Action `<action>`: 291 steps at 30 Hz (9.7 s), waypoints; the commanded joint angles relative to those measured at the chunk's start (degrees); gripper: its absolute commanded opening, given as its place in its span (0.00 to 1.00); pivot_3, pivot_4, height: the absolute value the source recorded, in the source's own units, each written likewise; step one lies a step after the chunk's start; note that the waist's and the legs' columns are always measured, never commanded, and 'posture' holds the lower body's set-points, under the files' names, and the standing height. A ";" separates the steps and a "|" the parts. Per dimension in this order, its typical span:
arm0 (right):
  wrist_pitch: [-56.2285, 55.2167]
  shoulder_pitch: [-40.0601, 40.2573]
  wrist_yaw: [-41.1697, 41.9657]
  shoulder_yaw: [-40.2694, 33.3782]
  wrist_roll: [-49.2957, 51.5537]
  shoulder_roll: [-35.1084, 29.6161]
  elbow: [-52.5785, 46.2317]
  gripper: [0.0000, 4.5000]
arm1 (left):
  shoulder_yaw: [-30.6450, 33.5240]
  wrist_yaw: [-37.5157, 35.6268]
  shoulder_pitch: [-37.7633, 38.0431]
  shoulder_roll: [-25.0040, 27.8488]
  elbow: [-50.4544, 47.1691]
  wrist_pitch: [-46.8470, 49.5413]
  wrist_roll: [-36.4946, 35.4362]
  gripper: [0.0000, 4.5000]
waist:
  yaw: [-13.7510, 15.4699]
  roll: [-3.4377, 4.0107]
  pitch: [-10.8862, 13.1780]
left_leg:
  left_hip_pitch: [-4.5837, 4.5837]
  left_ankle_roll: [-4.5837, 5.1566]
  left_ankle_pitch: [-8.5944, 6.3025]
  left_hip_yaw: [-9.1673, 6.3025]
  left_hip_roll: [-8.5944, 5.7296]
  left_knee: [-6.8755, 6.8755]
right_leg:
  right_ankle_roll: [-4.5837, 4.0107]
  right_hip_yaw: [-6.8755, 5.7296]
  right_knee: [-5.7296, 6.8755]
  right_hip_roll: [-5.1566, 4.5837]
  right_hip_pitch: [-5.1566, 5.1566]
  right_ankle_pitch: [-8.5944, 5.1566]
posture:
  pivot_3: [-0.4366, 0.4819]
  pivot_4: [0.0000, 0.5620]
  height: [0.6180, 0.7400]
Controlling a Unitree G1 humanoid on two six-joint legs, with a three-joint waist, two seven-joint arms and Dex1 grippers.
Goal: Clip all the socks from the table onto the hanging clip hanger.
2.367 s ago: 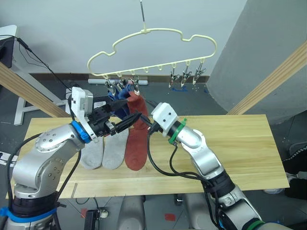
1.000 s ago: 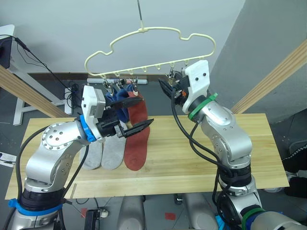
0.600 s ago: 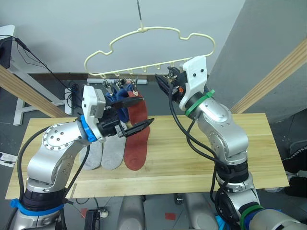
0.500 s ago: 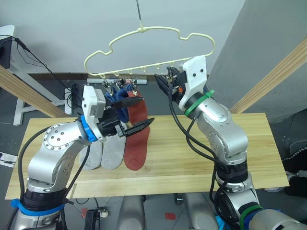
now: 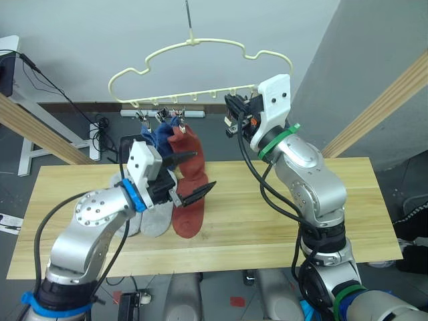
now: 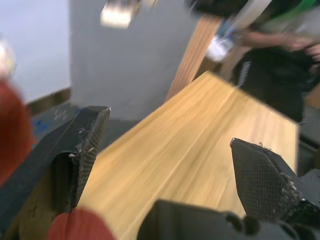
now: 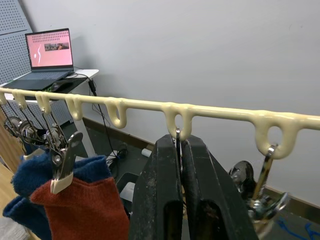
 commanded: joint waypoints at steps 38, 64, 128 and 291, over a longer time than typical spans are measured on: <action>0.89 0.08 -0.70 1.07 1.53 0.16 -3.21 0.00 | -10.48 11.48 -4.15 -12.03 31.11 -7.26 24.41 0.46 | 0.01 -0.02 -0.02 | -0.01 0.26 -0.07 0.01 0.00 0.03 | -0.11 -0.07 0.07 -0.01 -0.02 0.07 | 0.41 0.69 0.68; 0.70 -0.58 -0.96 0.11 2.71 -0.13 -2.97 0.00 | -6.70 7.59 1.62 -13.40 15.25 -28.54 18.66 0.00 | 0.06 -0.02 -0.01 | -0.04 0.26 -0.07 -0.01 0.00 0.02 | -0.10 -0.01 0.04 -0.03 -0.02 0.07 | 0.41 0.70 0.68; 11.54 9.89 -7.85 -0.41 9.44 -7.09 -21.56 0.60 | -5.84 -1.78 -14.78 -10.23 21.82 -32.38 4.91 0.41 | -0.16 -0.02 -0.01 | -0.04 0.07 0.04 0.03 0.02 0.01 | 0.15 -0.07 0.02 0.00 -0.02 -0.08 | 0.37 0.70 0.68; 9.50 -0.23 -9.48 -5.10 7.94 0.02 -7.93 0.77 | -11.50 15.09 -25.27 -31.09 40.45 -40.02 21.85 0.06 | -1.06 0.00 0.01 | -0.11 0.28 -0.06 0.07 -0.04 -0.02 | -0.09 -0.05 -0.04 -0.01 -0.06 0.07 | 0.35 0.71 0.68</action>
